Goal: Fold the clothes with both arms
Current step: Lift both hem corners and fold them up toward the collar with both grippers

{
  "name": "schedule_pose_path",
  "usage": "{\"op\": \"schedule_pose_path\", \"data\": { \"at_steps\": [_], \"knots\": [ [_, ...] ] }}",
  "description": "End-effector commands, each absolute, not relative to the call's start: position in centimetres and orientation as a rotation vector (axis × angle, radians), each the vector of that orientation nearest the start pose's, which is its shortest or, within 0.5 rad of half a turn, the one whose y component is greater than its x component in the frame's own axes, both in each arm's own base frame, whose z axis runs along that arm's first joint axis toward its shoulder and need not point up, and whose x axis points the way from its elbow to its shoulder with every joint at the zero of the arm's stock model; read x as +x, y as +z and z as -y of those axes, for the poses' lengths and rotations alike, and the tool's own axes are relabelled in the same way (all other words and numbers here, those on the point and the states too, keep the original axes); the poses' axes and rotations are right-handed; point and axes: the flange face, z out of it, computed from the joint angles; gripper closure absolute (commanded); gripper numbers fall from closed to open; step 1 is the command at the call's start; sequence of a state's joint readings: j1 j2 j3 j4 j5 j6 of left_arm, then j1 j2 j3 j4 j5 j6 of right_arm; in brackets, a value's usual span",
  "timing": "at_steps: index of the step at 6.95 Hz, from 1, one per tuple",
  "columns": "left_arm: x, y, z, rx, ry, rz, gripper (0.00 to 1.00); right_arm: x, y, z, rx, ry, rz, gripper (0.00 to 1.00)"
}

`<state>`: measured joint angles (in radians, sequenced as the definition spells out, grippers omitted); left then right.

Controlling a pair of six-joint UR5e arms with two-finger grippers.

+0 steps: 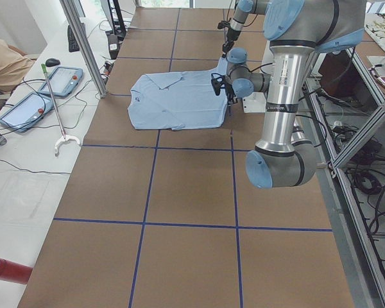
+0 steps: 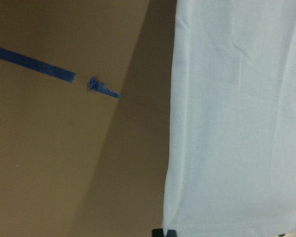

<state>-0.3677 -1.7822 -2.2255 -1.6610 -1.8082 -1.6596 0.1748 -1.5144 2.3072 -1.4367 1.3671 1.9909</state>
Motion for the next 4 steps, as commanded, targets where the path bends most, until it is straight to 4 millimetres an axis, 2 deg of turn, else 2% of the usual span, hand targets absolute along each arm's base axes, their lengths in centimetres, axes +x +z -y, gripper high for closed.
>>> {"op": "schedule_pose_path", "data": {
  "at_steps": [1, 2, 3, 4],
  "knots": [
    [41.4, 26.2, 39.7, 0.079, -0.351, -0.912, 1.00, -42.0, 27.6, 37.8, 0.111, 0.640, 0.918, 1.00],
    [40.6, 27.5, 43.4, 0.169, -0.334, -0.873, 1.00, -42.0, 29.2, 42.8, 0.165, 0.610, 0.855, 1.00],
    [41.2, 30.4, 46.8, 0.203, -0.355, -0.874, 1.00, -42.7, 30.1, 47.3, 0.204, 0.600, 0.801, 1.00],
    [42.4, 32.2, 50.3, 0.268, -0.387, -0.896, 1.00, -44.4, 30.3, 50.7, 0.212, 0.617, 0.765, 1.00]
  ]
}}
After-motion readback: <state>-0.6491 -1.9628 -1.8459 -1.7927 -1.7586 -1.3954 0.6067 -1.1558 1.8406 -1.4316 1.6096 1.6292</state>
